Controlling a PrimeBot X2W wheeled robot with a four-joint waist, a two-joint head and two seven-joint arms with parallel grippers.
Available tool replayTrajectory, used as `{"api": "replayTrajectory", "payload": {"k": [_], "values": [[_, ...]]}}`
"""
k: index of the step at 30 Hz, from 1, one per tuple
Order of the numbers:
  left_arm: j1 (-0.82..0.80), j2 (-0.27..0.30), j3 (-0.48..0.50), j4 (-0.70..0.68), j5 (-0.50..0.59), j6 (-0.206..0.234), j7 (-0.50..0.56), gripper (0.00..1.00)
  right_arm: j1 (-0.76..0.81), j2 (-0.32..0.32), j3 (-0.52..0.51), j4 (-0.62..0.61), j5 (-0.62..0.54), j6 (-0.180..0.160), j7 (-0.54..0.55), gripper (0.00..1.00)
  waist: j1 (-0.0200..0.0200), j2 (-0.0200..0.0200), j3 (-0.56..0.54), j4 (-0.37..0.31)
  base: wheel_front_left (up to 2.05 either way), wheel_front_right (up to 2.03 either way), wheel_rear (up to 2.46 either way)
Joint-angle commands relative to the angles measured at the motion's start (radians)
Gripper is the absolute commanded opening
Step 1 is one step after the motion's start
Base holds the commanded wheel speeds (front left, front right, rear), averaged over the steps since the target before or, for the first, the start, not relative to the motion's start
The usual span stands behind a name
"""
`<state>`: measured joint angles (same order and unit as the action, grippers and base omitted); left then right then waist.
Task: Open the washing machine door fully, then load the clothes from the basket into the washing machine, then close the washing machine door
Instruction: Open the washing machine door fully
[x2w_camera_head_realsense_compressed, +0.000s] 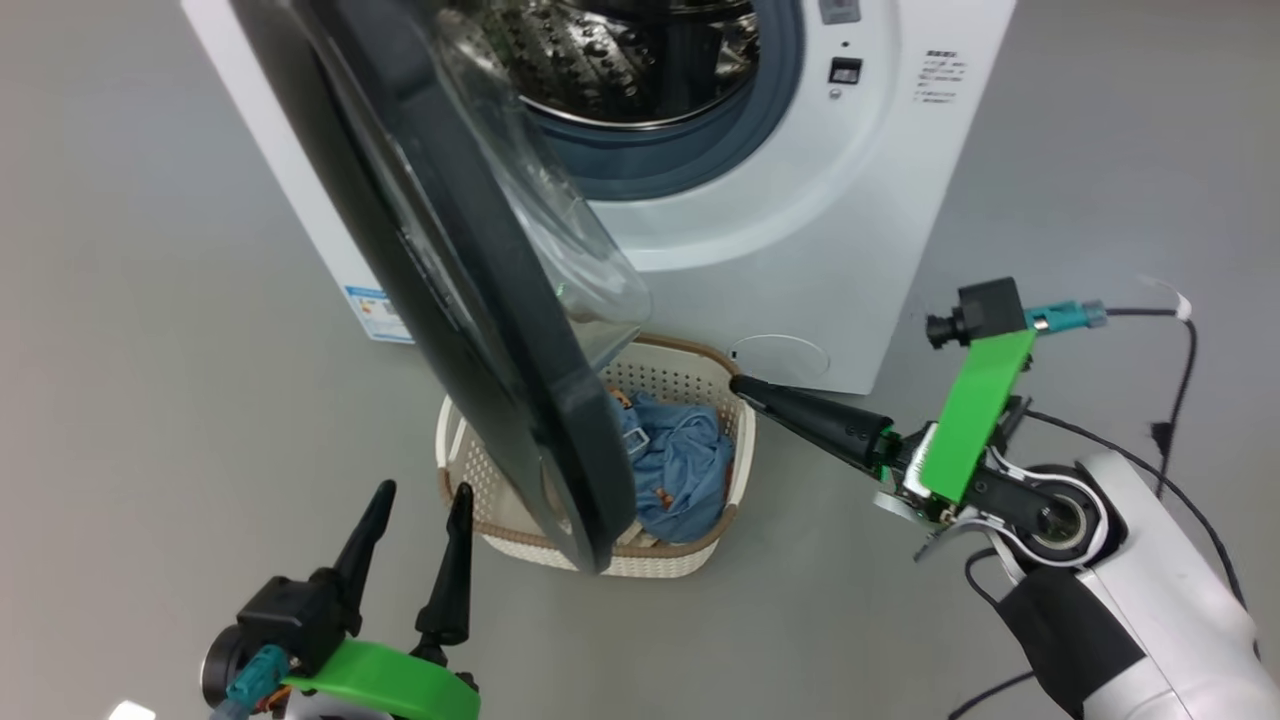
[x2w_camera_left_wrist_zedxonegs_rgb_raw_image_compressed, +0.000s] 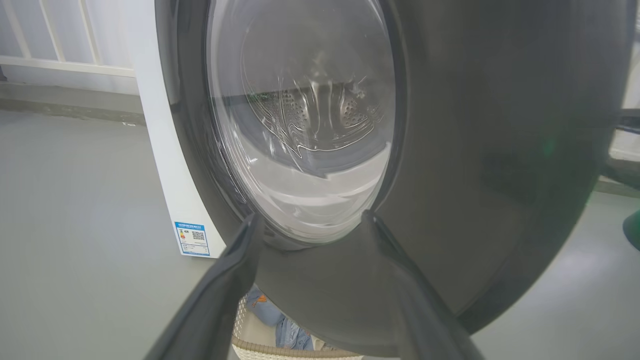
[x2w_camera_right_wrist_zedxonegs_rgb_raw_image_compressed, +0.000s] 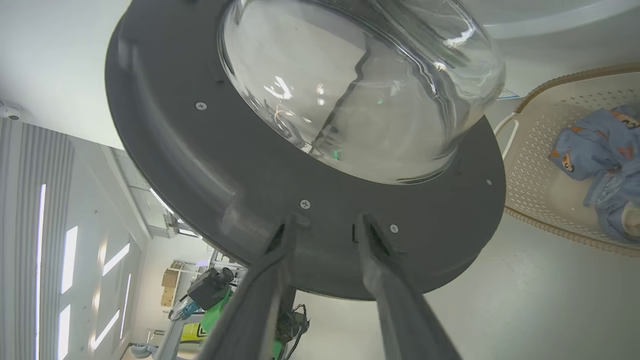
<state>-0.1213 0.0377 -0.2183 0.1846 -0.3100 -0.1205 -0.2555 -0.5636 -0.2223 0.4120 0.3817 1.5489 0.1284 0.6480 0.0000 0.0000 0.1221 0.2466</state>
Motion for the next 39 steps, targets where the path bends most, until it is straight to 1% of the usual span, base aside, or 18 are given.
{"api": "replayTrajectory", "payload": {"k": [1, 10, 19, 25, 32, 39], "values": [[-0.007, 0.013, 0.042, -0.018, 0.015, -0.005, -0.006, 1.0, 0.021, -0.006, 0.0, -0.035, -0.017, 0.002, -0.02, 1.0, 0.0, 0.0, -0.019, -0.028, 0.0, 0.0, 0.0], [0.008, 0.013, 0.088, -0.02, 0.033, -0.008, -0.006, 1.0, 0.077, -0.068, 0.029, -0.093, -0.063, 0.002, -0.107, 1.0, 0.0, 0.0, -0.034, -0.088, 0.0, 0.0, 0.0], [0.027, 0.013, 0.135, -0.026, 0.046, -0.01, -0.006, 1.0, 0.137, -0.12, 0.069, -0.125, -0.056, 0.002, -0.211, 1.0, 0.0, 0.0, -0.051, -0.157, 0.0, 0.0, 0.0], [0.047, 0.013, 0.165, -0.037, 0.053, -0.01, -0.006, 1.0, 0.186, -0.176, 0.086, -0.137, -0.061, 0.002, -0.303, 1.0, 0.0, 0.0, -0.058, -0.195, 0.0, 0.0, 0.0], [0.073, 0.013, 0.194, -0.046, 0.058, -0.01, -0.006, 1.0, 0.232, -0.247, 0.124, -0.12, -0.112, 0.002, -0.454, 1.0, 0.0, 0.0, -0.065, -0.225, 0.0, 0.0, 0.0], [0.083, 0.013, 0.206, -0.052, 0.063, -0.01, -0.006, 1.0, 0.271, -0.316, 0.178, -0.04, -0.178, 0.002, -0.663, 1.0, 0.0, 0.0, -0.069, -0.232, 0.0, 0.0, 0.0]]}}
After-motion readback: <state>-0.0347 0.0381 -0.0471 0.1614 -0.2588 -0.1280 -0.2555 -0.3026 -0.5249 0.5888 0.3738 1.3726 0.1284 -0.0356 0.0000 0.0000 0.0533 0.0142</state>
